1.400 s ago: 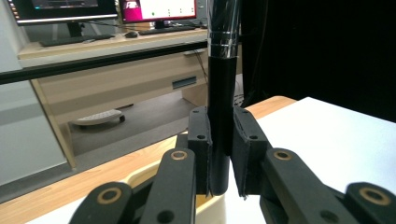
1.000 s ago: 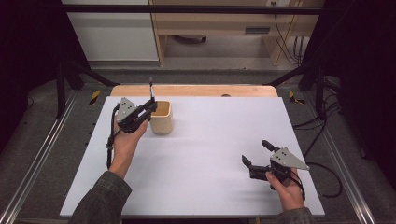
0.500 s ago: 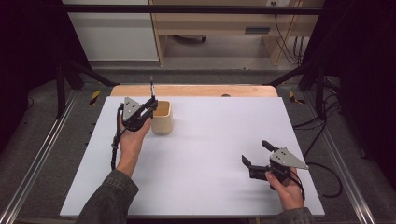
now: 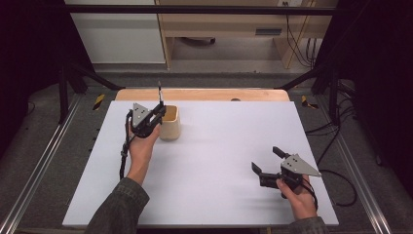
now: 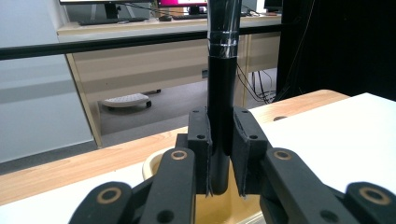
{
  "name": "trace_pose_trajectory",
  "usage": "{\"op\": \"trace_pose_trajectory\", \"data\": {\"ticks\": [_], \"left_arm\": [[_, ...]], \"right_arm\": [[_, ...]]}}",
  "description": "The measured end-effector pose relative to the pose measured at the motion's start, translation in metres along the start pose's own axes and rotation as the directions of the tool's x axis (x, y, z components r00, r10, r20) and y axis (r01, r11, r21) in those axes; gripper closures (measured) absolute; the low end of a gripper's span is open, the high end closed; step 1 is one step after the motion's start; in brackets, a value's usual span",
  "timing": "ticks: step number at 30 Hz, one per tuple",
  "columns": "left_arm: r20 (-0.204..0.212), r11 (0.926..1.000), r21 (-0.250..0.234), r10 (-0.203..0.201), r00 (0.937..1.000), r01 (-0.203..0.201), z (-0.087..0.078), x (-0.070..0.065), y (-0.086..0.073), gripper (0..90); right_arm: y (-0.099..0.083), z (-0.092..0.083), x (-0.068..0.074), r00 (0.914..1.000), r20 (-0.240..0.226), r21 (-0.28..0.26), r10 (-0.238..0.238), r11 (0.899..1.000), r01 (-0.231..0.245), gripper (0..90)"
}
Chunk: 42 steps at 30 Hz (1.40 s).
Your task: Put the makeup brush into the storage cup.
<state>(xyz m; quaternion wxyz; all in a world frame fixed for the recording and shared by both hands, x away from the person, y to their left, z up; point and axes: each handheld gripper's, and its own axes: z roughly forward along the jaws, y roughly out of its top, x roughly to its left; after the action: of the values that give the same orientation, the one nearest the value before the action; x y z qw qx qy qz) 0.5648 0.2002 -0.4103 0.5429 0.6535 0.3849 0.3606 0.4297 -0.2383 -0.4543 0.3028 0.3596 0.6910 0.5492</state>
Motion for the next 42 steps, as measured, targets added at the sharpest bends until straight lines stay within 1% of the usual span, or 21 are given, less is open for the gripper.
{"op": "trace_pose_trajectory", "data": {"ticks": [4,6,10,17,24,32,33,42], "left_arm": [[-0.002,0.9999,0.000,-0.010,0.9999,0.010,0.001,0.001,-0.002,78.9],[-0.007,1.0000,0.005,-0.003,1.0000,0.003,0.001,0.001,-0.003,78.9],[-0.010,0.9999,0.004,-0.013,0.9999,0.013,0.001,0.002,-0.006,78.9],[-0.010,0.9999,0.011,-0.011,0.9999,0.011,0.001,0.001,-0.010,78.9],[-0.010,0.9999,0.011,-0.012,0.9999,0.012,0.000,0.002,-0.011,78.9],[-0.016,0.9997,0.015,-0.019,0.9997,0.020,-0.001,0.001,-0.015,78.9],[-0.016,0.9997,0.018,-0.015,0.9998,0.016,-0.001,0.002,-0.016,78.9],[-0.019,0.9995,0.020,-0.023,0.9996,0.023,-0.001,0.001,-0.019,78.8]], "right_arm": [[0.000,0.000,0.000,1.0000,0.002,0.000,0.000,1.000,0.000,5.3],[0.000,0.000,-0.001,1.0000,0.007,0.002,0.004,1.000,-0.004,5.3],[0.000,-0.001,-0.001,1.0000,0.007,0.001,0.005,1.000,-0.005,5.3],[0.000,-0.001,-0.001,0.9999,0.009,0.002,0.004,1.000,-0.004,5.3],[0.000,-0.001,-0.001,1.0000,0.009,0.003,0.002,1.000,-0.002,5.3],[0.000,0.000,-0.001,1.0000,0.007,0.002,0.000,1.000,0.000,5.3],[0.000,0.000,-0.001,1.0000,0.007,0.002,-0.001,1.000,0.001,5.3],[0.000,0.000,-0.001,1.0000,0.005,0.000,0.005,1.000,-0.005,5.3]]}}
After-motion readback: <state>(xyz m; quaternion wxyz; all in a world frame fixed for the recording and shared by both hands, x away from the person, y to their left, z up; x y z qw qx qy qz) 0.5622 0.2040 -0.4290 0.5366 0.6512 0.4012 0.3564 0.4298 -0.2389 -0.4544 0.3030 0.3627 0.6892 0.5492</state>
